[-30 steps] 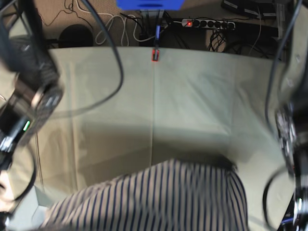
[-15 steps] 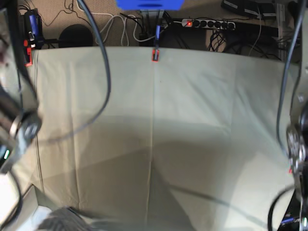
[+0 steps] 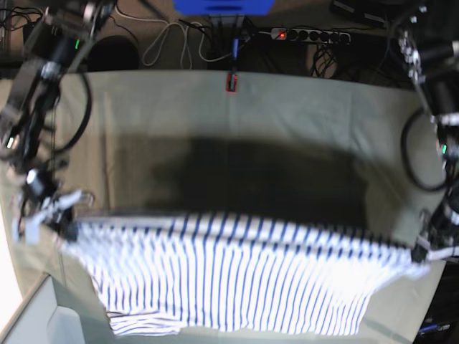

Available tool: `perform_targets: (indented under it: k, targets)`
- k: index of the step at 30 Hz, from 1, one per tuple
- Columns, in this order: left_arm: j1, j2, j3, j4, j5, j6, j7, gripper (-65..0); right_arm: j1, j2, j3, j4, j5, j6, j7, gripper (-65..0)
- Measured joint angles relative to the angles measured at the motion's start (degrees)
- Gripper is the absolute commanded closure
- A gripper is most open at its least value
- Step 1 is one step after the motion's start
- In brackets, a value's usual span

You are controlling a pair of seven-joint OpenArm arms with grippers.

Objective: Layout the t-shirt on the table in an organized manner, then fold the t-shirt properly
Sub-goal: 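Lift the shirt high with both grippers and swing it over the table, then lay the shirt flat, pulling its edge taut between both grippers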

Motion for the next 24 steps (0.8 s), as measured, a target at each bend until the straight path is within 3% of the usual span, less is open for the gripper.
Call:
perform_targets:
  k: [5, 14, 22, 24]
  targets:
    - [11.08, 3.56, -7.04, 0.33, 0.22, 0.02, 1.95, 0.0, -8.92, -3.21, -0.24, -0.44, 0.72, 0.02, -0.76, 0.0]
    - [19.41, 7.82, -16.04, 4.7, -0.26, -0.37, 1.77, -0.1, -16.85, -3.17, 0.22, 3.87, 0.92, 0.0, -0.28, 0.0]
    - [18.58, 7.76, -17.2, 4.26, -0.07, -0.24, 2.1, -0.7, -14.69, -2.36, -0.57, 4.37, 0.72, -0.02, -0.81, 0.0]
    - [18.43, 7.63, -17.11, 4.5, 0.04, -0.22, 3.23, -3.7, -12.9, -0.57, -2.54, 2.71, 0.68, -0.02, -0.48, -4.4]
